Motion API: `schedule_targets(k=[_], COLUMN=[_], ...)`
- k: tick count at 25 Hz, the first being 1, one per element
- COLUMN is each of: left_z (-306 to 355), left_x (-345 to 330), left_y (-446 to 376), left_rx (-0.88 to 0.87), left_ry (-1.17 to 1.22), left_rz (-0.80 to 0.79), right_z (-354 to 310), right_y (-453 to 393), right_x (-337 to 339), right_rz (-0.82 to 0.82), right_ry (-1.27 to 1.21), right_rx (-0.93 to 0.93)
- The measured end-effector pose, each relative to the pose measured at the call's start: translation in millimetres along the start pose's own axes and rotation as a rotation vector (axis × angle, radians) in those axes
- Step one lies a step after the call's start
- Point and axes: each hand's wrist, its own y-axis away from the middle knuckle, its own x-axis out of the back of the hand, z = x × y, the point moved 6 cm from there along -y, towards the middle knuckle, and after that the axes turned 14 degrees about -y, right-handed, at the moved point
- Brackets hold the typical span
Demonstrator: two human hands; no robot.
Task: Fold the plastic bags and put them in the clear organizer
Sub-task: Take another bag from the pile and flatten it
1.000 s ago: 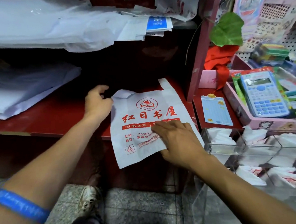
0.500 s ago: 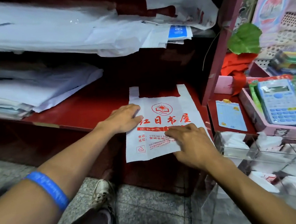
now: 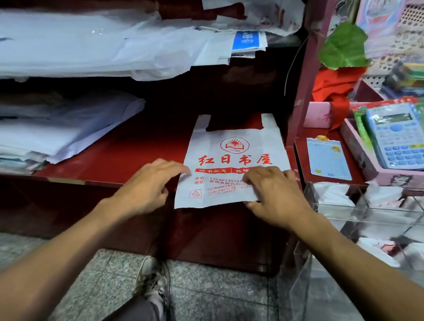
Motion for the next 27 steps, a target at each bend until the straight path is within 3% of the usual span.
schedule_targets(k=[3,5,8,14,20,27], left_z=[0,-2,-8,-7,-9,0], left_x=[-11,-10,-7,-7,-15,-3], left_y=[14,18,25,28,24,20], left_rx=[0.066,0.113,0.239,0.449,0.725,0.789], left_ry=[0.179,0.214,0.453,0.806,0.673,0.413], left_rz=[-0.192,-0.095,0.16,0.249,0.276,0.247], right_z=[4,4,15,54,61,62], right_y=[1,2,4,7,1,-1], right_x=[6,6,14,38,34,31], right_rz=[-0.04,-0.117,-0.113,0.106,0.295,0.339], right_ry=[-0.112,-0.156,-0.248,-0.525,-0.604,-0.444], right_rx=[-0.003,0.023,0.021,-0.186,-0.357,-0.427])
